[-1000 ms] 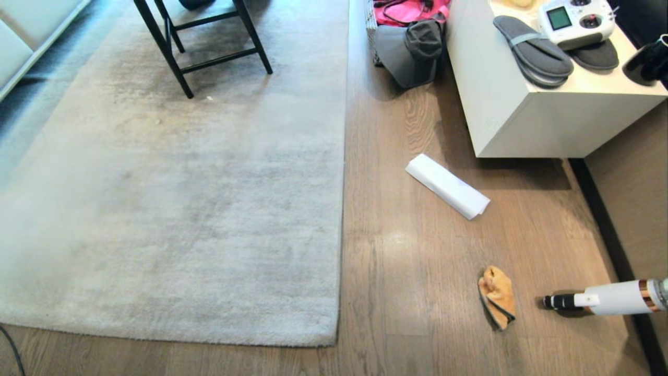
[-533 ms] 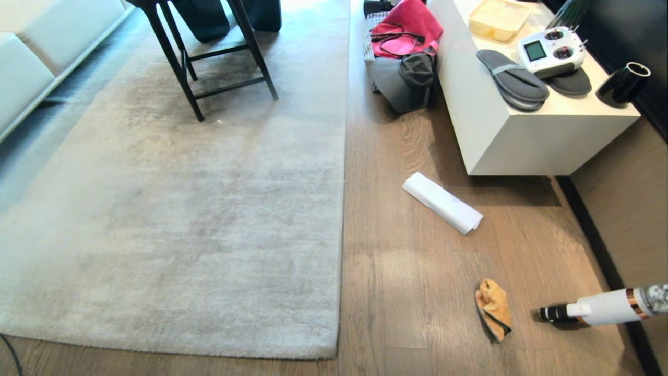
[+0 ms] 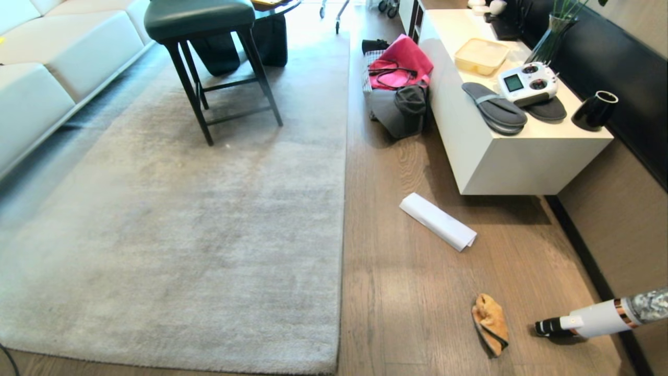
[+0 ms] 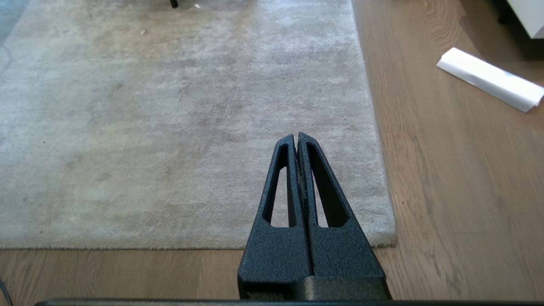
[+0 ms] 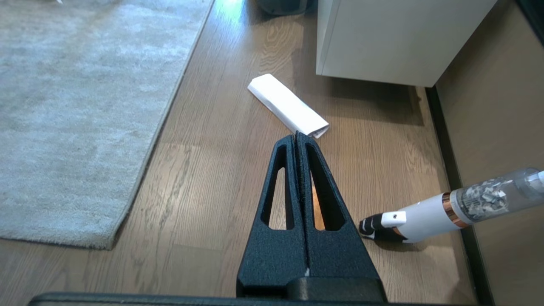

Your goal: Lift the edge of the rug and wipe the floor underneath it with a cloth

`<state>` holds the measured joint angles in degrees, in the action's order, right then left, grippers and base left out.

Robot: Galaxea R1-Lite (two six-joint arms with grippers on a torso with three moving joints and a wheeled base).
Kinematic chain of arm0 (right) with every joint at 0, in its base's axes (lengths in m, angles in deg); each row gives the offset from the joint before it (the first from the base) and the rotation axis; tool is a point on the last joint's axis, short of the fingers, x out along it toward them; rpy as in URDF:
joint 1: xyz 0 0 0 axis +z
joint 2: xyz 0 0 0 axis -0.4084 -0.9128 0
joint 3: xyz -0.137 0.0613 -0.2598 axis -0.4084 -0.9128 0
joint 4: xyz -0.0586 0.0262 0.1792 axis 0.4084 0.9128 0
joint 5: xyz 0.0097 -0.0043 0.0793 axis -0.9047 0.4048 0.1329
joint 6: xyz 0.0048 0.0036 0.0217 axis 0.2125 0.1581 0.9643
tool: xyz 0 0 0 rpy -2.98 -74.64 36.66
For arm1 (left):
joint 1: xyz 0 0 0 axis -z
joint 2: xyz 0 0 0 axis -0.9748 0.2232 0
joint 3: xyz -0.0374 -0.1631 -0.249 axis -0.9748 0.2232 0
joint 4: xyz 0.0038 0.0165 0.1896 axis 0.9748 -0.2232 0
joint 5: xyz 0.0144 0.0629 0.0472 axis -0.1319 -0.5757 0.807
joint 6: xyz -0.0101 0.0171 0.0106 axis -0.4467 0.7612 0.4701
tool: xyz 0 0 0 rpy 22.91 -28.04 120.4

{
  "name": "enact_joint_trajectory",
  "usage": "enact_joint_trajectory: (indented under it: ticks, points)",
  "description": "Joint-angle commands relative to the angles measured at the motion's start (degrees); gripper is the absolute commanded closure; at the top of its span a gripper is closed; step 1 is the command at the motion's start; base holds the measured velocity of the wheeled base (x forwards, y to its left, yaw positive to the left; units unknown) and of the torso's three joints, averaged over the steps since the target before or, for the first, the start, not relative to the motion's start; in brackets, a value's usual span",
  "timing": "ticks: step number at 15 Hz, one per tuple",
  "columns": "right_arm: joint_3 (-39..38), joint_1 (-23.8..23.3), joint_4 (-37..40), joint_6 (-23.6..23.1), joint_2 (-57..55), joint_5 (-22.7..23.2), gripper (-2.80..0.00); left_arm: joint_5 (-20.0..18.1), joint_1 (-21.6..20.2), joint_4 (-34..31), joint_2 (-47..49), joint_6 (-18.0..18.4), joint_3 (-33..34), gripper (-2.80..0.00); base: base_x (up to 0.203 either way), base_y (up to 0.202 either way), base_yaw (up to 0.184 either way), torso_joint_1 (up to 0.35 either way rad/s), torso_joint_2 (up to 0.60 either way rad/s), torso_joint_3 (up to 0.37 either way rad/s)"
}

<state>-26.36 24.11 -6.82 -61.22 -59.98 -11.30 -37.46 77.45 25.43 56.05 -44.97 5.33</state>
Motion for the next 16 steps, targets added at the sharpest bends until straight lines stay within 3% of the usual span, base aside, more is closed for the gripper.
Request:
enact_joint_trajectory:
  ticks: [1, 10, 16]
  points:
    - [0.0, 0.0, -0.06, -0.06, -0.01, 0.05, 0.0, 0.03, 0.0, 0.02, 0.05, 0.08, 0.01, 0.0, 0.0, 0.0, 0.0, 0.003, 0.0, 0.193]
    - [0.0, 0.0, -0.06, -0.06, -0.09, 0.05, 0.0, 0.03, 0.0, -0.01, 0.05, 0.09, 0.01, 0.0, 0.0, 0.0, 0.0, 0.003, 0.0, 0.197]
    - [0.0, 0.0, -0.06, -0.06, -0.09, 0.05, 0.0, 0.04, 0.0, -0.01, 0.05, 0.0, 0.01, 0.0, 0.0, 0.0, 0.0, 0.001, 0.0, 0.026]
